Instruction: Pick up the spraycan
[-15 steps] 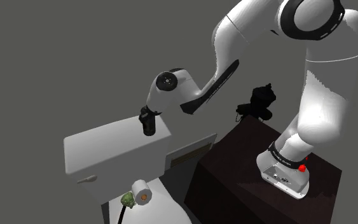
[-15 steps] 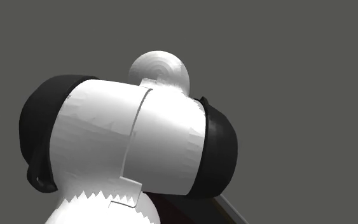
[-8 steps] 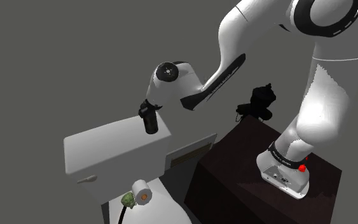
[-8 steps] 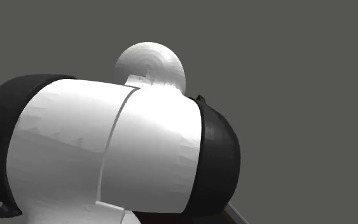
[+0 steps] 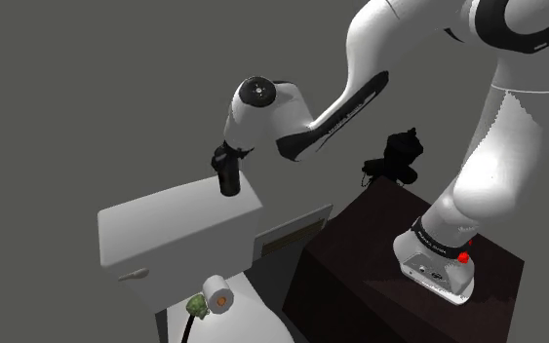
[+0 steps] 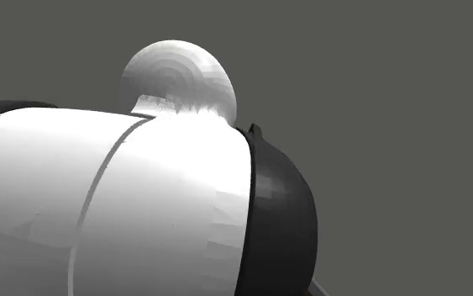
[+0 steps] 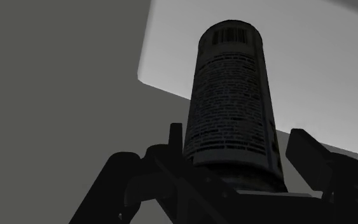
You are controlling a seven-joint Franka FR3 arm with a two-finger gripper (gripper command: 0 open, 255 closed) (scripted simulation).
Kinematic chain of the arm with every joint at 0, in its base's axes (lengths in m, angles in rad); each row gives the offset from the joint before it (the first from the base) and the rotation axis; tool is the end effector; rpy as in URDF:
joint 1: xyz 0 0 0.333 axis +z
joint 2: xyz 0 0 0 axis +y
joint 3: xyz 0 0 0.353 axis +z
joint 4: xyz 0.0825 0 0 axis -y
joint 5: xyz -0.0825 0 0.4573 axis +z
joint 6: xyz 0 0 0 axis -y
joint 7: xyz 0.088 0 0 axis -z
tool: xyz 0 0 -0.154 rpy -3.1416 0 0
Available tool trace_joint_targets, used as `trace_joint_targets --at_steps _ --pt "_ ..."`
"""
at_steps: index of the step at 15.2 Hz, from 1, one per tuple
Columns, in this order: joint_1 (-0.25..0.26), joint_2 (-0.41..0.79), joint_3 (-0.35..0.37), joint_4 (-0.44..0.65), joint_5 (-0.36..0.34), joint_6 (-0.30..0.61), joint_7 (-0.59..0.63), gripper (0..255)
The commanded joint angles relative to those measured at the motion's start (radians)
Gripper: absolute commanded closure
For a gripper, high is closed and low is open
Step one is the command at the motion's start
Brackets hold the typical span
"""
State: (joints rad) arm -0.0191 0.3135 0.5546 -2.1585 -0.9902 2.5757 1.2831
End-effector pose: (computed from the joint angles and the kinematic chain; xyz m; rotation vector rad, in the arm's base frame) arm 0.5589 0.3278 0.2234 2.9503 0.0306 0.6828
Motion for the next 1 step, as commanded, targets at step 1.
trace_joint_targets --at_steps 1 --pt "-0.003 -0.007 0.005 0.001 0.012 -0.003 -0.01 255"
